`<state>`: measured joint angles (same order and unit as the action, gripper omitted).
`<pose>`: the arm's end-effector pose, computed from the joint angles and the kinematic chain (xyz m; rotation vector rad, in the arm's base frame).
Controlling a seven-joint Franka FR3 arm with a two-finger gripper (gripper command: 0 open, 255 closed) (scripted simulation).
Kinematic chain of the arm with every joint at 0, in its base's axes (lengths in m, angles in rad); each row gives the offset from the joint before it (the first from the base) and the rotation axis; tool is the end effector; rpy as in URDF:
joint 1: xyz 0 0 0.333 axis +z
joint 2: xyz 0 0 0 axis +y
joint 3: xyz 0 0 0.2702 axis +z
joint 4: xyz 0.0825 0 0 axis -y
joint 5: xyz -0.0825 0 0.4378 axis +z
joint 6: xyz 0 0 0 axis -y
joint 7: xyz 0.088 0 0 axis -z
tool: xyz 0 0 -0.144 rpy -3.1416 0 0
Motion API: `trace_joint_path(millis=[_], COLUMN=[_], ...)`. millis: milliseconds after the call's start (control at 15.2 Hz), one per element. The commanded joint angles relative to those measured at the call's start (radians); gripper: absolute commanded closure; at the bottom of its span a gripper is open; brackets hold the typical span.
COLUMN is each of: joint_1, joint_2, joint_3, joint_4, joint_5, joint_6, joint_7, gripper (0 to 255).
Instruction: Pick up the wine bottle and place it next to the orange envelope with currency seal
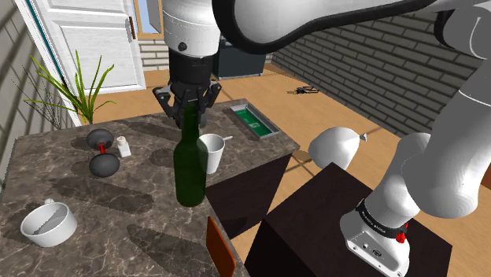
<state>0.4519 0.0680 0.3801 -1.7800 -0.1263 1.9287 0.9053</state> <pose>0.4450 0.4650 0.4236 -3.1305 0.0563 -0.2006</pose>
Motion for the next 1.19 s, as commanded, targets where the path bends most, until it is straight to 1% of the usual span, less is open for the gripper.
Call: trace_joint_path(millis=[0,1122], joint_1=[0.000,0.003], joint_2=[0.003,0.061], joint_3=[0.000,-0.005], joint_4=[-0.025,-0.187], joint_5=[-0.002,-0.043], joint_6=[0.028,0.241], joint_7=[0.004,0.045], gripper=[255,255])
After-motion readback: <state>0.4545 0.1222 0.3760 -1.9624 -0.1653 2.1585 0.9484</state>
